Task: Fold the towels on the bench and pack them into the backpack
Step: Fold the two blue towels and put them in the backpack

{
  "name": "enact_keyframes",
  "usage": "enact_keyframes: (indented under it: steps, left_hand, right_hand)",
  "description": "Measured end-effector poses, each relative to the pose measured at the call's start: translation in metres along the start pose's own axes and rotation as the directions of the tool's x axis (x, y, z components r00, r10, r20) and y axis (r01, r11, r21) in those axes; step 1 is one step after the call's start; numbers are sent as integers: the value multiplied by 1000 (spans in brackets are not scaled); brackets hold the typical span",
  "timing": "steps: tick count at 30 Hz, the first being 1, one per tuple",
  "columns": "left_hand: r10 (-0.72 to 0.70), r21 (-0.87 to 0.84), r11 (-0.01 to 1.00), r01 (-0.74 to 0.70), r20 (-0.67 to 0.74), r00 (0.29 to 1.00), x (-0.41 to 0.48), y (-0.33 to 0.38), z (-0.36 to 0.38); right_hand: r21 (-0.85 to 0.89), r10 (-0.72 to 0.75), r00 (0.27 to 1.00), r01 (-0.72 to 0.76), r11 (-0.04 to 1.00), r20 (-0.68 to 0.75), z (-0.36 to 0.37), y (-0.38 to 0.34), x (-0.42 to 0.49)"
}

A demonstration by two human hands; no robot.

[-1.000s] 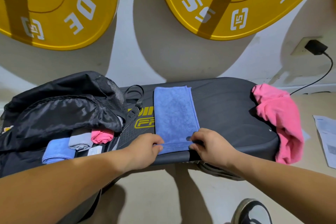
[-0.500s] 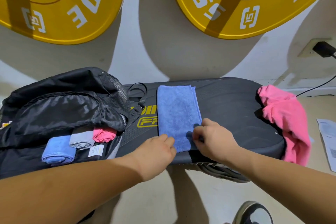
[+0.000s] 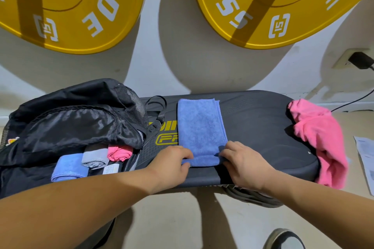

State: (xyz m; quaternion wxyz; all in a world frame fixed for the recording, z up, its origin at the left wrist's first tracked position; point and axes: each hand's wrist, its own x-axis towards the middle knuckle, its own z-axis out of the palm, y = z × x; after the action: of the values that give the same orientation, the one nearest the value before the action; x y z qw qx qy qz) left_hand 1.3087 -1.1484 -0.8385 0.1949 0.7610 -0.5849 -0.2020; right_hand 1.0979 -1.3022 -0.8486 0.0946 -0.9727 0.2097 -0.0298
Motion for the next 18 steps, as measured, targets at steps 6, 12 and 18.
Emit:
enact_keyframes:
  steps: [6, 12, 18]
  left_hand:
    - [-404, -482, 770, 418, 139, 904, -9, 5, 2]
    - [-322, -213, 927, 309, -30, 946, -4, -2, 5]
    - [509, 530, 678, -510, 161, 845, -5, -7, -7]
  right_hand:
    - [552, 345, 860, -507, 662, 377, -20, -2, 13]
    - [534, 507, 729, -683, 498, 460, -19, -8, 21]
    - [106, 180, 981, -187, 977, 69, -21, -9, 15]
